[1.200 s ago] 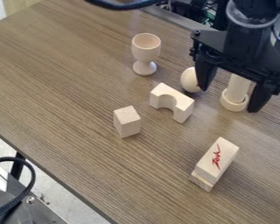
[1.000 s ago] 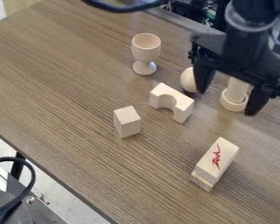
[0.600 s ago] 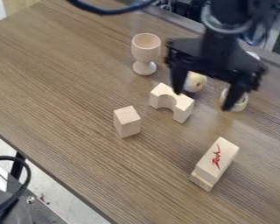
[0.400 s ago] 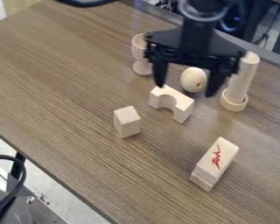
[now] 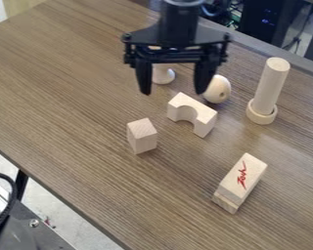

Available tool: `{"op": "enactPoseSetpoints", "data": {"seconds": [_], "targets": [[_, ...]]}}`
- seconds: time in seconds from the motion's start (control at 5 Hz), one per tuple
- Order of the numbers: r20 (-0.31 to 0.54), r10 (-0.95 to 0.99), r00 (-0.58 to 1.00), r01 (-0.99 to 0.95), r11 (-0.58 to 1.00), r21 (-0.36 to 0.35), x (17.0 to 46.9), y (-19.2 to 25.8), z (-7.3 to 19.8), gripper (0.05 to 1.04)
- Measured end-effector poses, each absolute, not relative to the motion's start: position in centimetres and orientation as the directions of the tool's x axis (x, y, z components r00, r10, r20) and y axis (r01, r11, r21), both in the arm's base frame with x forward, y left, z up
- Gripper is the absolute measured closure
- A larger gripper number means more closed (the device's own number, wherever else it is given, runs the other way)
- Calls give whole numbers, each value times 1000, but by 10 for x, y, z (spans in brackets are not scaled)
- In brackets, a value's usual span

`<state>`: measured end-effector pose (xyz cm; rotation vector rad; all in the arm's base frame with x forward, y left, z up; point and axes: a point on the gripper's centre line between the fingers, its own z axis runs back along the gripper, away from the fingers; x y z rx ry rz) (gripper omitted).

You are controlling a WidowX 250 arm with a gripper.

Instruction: Move the cube from the left side and put it on top of the other cube in the right side

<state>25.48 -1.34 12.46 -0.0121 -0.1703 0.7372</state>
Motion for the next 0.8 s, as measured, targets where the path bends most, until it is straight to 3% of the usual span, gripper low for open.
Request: {"op": "enactPoseSetpoints", "data": {"seconds": [0.4,0.8], "targets": [[36,756,653,-751,654,-92,251,3,105,83],[17,758,652,-750,648,-132,251,11,91,83]]}}
